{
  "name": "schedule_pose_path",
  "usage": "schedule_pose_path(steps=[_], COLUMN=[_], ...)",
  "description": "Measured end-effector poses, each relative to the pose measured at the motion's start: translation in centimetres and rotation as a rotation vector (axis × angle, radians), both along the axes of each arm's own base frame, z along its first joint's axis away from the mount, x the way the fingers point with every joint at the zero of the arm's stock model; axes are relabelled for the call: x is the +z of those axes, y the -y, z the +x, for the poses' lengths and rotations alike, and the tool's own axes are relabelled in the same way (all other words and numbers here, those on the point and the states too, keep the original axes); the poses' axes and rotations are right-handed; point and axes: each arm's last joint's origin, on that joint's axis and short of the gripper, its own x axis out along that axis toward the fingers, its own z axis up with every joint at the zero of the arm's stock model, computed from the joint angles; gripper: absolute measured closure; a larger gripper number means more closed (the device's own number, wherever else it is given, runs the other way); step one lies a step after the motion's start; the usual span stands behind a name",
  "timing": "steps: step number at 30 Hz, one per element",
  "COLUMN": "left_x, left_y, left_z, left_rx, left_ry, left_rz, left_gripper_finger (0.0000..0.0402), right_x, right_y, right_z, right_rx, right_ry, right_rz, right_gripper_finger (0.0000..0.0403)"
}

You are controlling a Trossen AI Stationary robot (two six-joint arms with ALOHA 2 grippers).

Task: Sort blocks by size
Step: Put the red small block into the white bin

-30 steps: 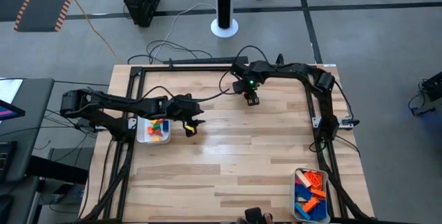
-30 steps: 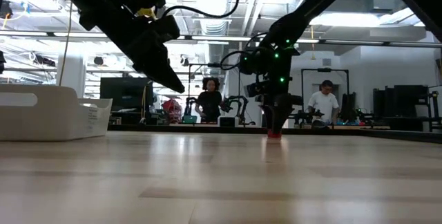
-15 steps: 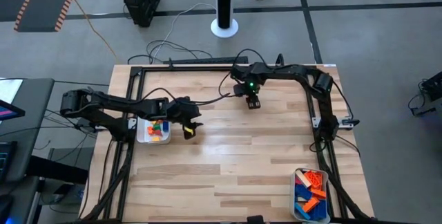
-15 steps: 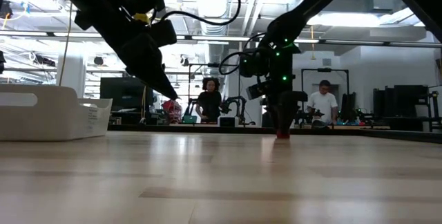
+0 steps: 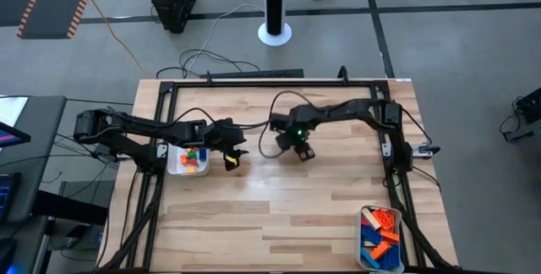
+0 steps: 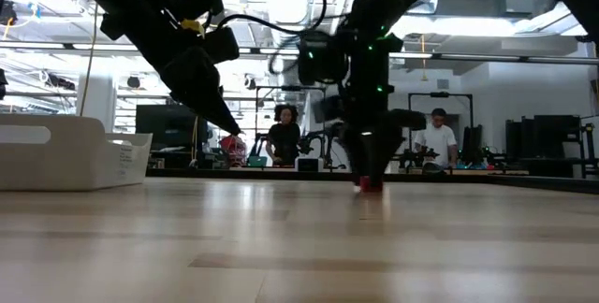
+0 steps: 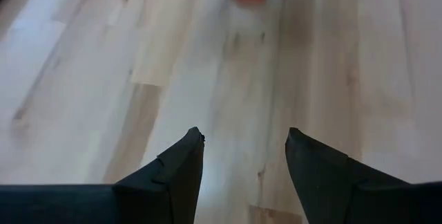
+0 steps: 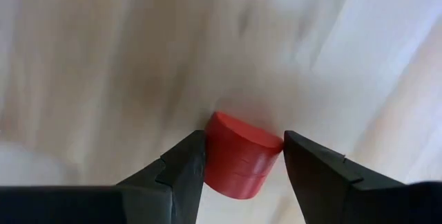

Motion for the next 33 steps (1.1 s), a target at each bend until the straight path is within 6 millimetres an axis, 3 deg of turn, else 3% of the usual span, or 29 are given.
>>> schedule_pose_path(steps=[5, 10, 15, 25, 33], left_x=[-0.2, 0.5, 0.5, 0.3, -0.7], left_y=[-0.3, -0.2, -0.1, -0.2, 1.0], left_z=[-0.8, -1.4, -1.2, -1.0, -1.9], left_rx=[0.089, 0.099, 0.059, 0.039, 0.018], left_ry=[-0.078, -0.085, -0.074, -0.074, 0.146], left_rz=[0.088, 0.101, 0.083, 0.093, 0.121], left_gripper_finger=[0.0205, 0.0205, 0.0205, 0.0205, 0.0213], right_x=[0.4, 1.6, 4.5, 10.0, 11.1], right_y=[-2.4, -3.3, -3.5, -4.9, -6.1], right_z=[1.8, 2.3, 1.5, 1.8, 3.3], right_rx=[0.052, 0.024, -0.058, -0.082, -0.087], right_ry=[0.146, 0.216, 0.273, 0.585, 0.771], right_rz=[-0.029, -0.038, -0.029, -0.023, 0.002], right_gripper_finger=[0.0187, 0.0187, 0.0187, 0.0187, 0.0187])
